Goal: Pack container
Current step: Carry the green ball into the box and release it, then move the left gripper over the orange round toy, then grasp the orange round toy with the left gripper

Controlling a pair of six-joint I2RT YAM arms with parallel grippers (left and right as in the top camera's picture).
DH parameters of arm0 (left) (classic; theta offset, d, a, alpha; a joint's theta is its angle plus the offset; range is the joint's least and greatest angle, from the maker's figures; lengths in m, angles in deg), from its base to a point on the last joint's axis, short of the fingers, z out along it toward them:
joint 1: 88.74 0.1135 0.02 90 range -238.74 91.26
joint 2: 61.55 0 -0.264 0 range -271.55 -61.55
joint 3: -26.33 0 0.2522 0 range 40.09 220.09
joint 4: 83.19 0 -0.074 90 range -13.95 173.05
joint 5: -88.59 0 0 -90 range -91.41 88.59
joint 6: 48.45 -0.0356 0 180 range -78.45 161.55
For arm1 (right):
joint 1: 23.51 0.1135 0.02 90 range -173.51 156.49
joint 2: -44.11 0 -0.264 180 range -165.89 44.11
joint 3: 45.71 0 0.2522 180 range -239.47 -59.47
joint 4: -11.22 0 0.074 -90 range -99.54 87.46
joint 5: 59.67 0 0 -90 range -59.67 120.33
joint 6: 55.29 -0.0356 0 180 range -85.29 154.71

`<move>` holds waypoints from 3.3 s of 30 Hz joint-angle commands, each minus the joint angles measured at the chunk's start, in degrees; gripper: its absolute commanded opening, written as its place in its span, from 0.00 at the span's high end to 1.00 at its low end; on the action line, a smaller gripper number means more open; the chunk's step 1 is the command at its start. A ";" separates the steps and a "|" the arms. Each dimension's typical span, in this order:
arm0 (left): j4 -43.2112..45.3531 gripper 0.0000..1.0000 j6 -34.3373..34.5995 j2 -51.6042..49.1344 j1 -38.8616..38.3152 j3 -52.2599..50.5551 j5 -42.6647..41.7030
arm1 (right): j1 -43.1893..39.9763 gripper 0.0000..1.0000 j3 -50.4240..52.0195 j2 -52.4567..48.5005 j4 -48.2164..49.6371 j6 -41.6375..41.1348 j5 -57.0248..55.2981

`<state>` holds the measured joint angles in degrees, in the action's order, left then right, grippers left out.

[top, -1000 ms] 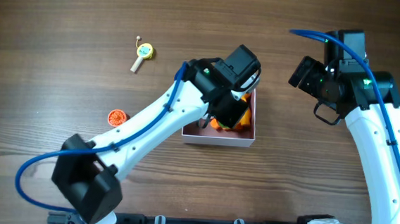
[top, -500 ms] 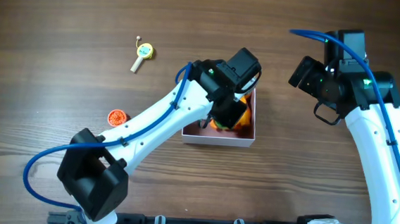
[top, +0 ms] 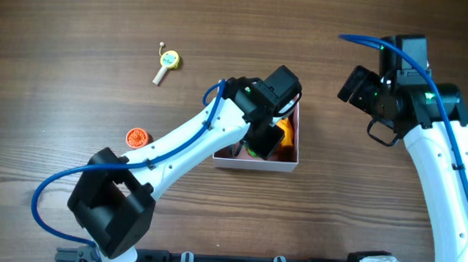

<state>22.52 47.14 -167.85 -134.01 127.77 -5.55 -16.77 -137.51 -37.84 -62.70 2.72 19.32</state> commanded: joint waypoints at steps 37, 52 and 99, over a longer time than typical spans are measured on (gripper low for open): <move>-22.49 0.00 20.70 31.71 38.18 1.01 10.19 | -0.07 0.00 -0.11 -0.22 0.13 0.48 -1.01; 4.87 0.01 15.34 29.70 47.84 -30.03 2.32 | -0.07 0.00 -0.11 -0.22 0.13 0.50 -1.01; 14.16 0.05 7.13 10.60 46.29 -31.61 3.50 | -0.07 0.00 -0.11 -0.22 0.13 0.48 -1.01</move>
<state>36.44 55.72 -156.49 -86.45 96.71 -1.95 -16.77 -137.51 -37.84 -62.68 2.90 19.32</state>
